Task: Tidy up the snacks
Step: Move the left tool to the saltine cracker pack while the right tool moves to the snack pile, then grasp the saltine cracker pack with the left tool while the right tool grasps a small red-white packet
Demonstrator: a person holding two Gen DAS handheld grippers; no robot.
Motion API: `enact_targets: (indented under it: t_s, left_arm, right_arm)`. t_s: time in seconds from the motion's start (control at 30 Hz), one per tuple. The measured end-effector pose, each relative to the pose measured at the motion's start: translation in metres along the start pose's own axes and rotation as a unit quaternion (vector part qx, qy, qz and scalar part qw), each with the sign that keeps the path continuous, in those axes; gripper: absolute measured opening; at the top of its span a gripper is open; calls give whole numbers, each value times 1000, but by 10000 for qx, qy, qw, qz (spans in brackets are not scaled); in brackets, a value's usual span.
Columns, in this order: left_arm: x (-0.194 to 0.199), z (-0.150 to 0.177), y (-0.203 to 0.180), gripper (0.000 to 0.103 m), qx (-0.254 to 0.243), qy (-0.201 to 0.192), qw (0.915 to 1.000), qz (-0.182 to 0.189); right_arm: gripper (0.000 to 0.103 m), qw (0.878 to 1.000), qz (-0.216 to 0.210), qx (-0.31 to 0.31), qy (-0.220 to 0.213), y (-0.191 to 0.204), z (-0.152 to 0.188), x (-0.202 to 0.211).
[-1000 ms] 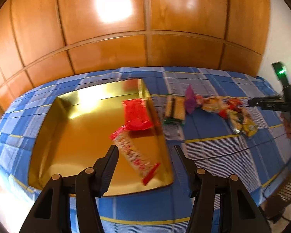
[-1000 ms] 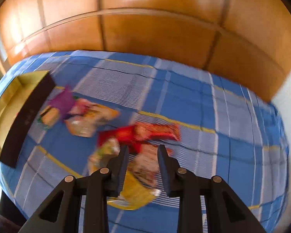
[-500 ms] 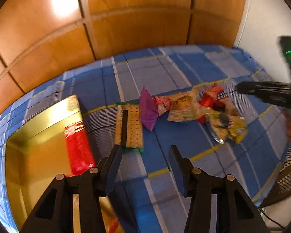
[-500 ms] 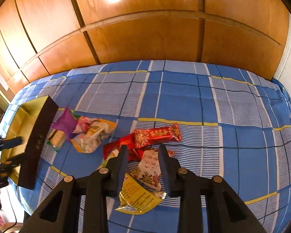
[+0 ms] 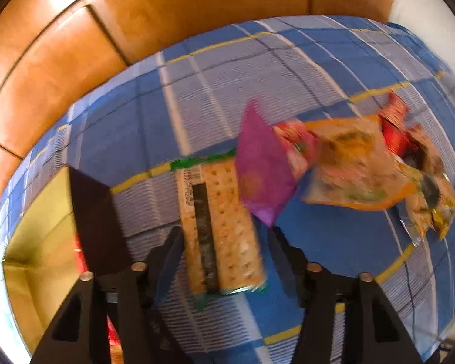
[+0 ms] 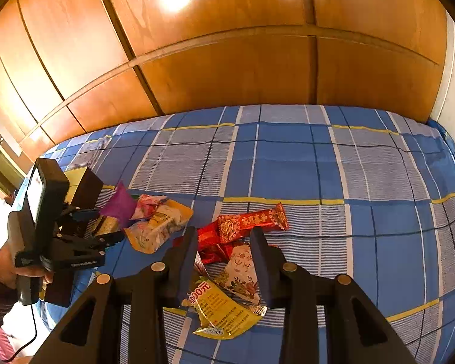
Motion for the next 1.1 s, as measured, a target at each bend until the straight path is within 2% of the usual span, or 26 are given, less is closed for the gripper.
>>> enact_targets:
  t_s: [0.2, 0.37, 0.53, 0.57, 0.63, 0.67, 0.7, 0.77, 0.9, 1.0, 1.1]
  left_arm:
    - [15, 29, -45, 50, -127, -111, 9964, 831]
    - [32, 55, -67, 52, 143, -258, 9929, 1154]
    - [31, 57, -74, 69, 186, -343, 9947, 955]
    - [30, 56, -75, 69, 186, -352, 9949, 925]
    - [29, 58, -78, 64, 125, -389, 9962, 764]
    - [31, 59, -80, 49, 106, -433, 9963, 733]
    - [35, 61, -78, 47, 123, -487, 9959, 747]
    - [38, 69, -80, 47, 209, -520, 9948, 847]
    - [52, 102, -88, 47, 62, -711, 9941, 812]
    - [60, 124, -91, 48, 18, -881, 9933, 753]
    - [63, 133, -89, 48, 189, -1074, 9912, 744]
  right_arm:
    - [36, 9999, 84, 71, -37, 1, 1, 1]
    - [36, 9999, 104, 75, 24, 2, 3, -1]
    - [36, 9998, 97, 149, 95, 6, 6, -4]
    - [36, 9998, 94, 160, 110, 6, 7, -5]
    - [36, 9997, 87, 173, 139, 7, 9, -6]
    - [36, 9997, 86, 174, 141, 7, 9, -6]
    - [36, 9997, 78, 170, 143, 7, 9, -6]
    - [36, 9998, 66, 151, 150, 7, 10, -7]
    - [36, 9997, 9, 142, 176, 8, 11, -8]
    - [36, 9993, -230, 196, 199, 17, 12, -8]
    - [36, 9983, -442, 300, 244, 29, 16, -10]
Point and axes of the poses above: each gripper's, at about its wrist camera, not at the fingertips, and x roughly against the way its jaws point, y to its left, z to its underside, the point moved 10 cm from there along -x, roughly the way its jaws point, and after that the axes turned 1 degree about -x, right-handed, at the moved point
